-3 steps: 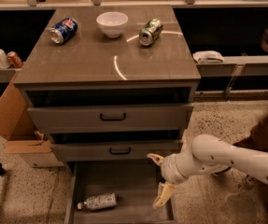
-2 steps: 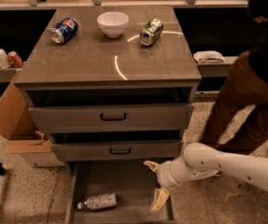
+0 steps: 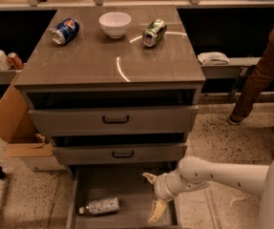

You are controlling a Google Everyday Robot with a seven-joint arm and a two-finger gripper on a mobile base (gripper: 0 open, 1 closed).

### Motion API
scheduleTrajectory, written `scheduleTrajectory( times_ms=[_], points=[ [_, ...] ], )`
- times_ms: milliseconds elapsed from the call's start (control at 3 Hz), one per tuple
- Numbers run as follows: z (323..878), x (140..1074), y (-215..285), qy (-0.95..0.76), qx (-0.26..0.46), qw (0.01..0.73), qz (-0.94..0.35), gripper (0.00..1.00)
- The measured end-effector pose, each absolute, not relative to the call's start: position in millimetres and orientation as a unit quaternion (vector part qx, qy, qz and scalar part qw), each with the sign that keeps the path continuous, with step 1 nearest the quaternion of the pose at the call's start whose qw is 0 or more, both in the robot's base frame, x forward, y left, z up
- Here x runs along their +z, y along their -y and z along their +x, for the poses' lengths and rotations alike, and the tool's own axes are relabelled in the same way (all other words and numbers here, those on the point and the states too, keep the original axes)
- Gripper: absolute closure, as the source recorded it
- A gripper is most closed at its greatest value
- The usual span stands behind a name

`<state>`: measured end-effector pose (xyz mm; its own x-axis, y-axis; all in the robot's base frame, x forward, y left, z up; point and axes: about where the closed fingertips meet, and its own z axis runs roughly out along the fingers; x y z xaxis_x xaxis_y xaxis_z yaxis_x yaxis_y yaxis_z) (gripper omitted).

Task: Pick blue plastic bottle from bottom drawer and place on counter

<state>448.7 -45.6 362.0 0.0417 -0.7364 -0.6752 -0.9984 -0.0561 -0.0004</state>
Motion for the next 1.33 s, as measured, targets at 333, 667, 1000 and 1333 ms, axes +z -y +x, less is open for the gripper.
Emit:
scheduleTrajectory(
  times_ms=[333, 667, 1000, 1333],
  points=[
    [452, 334, 27, -0.632, 0.276, 0.252, -0.678, 0.0],
    [459, 298, -6, -0.622, 0.291, 0.262, -0.678, 0.0],
    [469, 273, -46, -0.616, 0.301, 0.272, -0.675, 0.0],
    [482, 251, -87, -0.61, 0.307, 0.285, -0.672, 0.0]
  ],
)
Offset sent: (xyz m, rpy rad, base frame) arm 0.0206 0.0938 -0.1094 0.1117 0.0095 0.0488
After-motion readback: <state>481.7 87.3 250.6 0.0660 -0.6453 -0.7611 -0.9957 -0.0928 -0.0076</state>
